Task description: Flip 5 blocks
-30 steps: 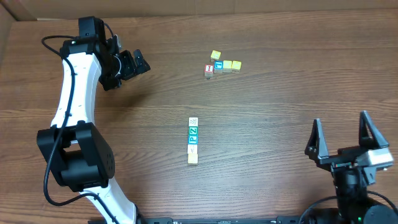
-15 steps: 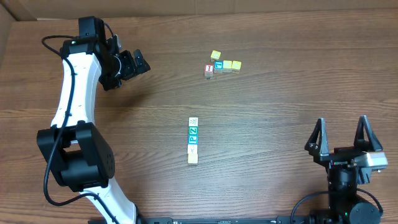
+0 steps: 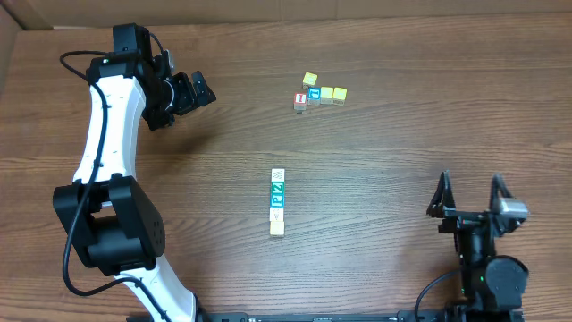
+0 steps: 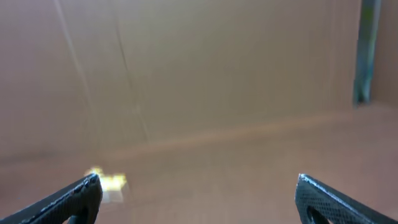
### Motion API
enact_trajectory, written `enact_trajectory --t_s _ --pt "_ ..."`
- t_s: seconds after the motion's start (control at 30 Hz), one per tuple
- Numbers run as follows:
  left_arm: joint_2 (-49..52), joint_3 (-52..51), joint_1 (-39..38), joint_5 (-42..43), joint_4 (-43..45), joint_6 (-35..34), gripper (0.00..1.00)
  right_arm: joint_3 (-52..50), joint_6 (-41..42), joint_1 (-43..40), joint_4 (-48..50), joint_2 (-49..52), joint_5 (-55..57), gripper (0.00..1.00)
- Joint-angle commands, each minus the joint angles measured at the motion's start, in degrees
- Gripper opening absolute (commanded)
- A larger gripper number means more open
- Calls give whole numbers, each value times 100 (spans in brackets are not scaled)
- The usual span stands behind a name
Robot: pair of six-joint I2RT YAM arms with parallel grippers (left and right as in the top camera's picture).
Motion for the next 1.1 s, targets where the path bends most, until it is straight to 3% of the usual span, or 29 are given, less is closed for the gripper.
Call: enact_trajectory --t_s 0.0,0.17,1.07 --pt "-11 17 -17 26 4 -13 100 -63 -339 -20 -289 -55 -31 100" --pt "-11 17 -17 26 4 -13 100 -63 -1069 -20 -310 -55 -269 100" --pt "-11 17 -17 26 4 -13 100 -61 -1069 -20 -306 -52 -284 100"
